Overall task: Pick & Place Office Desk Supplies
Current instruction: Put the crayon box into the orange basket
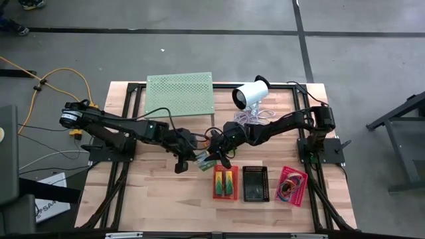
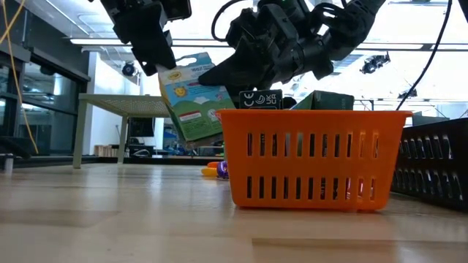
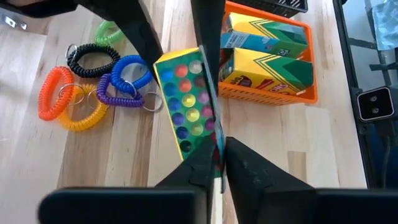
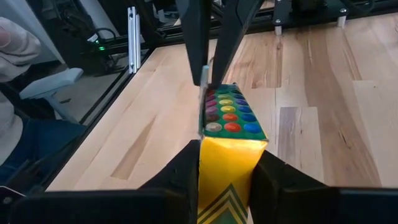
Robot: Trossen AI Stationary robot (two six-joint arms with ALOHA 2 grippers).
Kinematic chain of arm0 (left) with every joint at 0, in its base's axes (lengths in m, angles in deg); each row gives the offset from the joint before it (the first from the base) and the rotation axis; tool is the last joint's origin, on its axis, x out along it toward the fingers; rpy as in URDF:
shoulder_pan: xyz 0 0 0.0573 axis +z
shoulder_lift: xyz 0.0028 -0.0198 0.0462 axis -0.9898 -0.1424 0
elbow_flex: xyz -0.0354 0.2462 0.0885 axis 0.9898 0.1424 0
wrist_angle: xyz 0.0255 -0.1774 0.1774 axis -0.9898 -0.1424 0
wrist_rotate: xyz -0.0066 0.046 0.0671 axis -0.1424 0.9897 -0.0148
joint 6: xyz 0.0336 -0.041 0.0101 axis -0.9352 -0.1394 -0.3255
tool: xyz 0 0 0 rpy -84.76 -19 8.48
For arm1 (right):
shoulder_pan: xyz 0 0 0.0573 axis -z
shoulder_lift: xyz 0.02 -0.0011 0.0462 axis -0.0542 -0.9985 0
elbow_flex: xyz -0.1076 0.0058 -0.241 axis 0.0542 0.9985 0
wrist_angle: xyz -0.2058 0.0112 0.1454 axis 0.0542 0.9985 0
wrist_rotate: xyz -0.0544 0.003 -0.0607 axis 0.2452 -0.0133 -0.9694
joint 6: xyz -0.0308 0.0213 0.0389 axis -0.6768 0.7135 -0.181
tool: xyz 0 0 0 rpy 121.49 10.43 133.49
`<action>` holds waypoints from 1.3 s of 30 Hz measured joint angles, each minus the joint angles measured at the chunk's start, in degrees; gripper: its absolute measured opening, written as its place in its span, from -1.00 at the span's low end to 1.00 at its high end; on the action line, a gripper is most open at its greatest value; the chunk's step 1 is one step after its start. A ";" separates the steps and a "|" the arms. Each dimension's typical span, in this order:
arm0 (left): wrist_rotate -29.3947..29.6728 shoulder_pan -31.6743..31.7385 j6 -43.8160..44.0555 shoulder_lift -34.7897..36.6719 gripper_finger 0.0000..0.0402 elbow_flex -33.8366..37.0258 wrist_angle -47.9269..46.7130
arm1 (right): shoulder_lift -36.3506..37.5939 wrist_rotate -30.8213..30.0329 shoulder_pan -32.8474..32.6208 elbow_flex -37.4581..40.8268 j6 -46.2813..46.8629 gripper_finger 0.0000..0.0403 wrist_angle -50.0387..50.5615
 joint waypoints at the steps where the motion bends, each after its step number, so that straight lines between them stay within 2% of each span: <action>1: 0.00 0.00 -0.02 0.00 -0.79 0.00 0.22 | 0.00 0.00 0.00 0.00 0.01 -0.60 0.00; 10: 0.04 0.00 -0.34 0.00 -0.38 0.00 0.34 | 0.00 -0.07 0.00 0.00 0.03 -0.61 -0.11; 14: 0.02 0.00 -0.96 0.24 -0.27 0.00 0.25 | 0.00 -0.09 0.00 0.00 0.03 -0.61 -0.13; 20: 0.13 0.00 -1.40 3.37 -0.24 0.00 0.07 | 0.00 -0.24 0.00 0.00 0.03 -0.61 -0.15; 24: 3.75 0.00 -1.35 5.41 -0.24 0.00 -2.87 | -0.02 -0.33 0.00 0.00 0.05 -0.61 -0.28; 39: 8.07 0.00 -0.71 5.85 -0.24 0.02 -8.25 | 1.70 -2.47 0.36 0.03 1.76 -0.62 1.04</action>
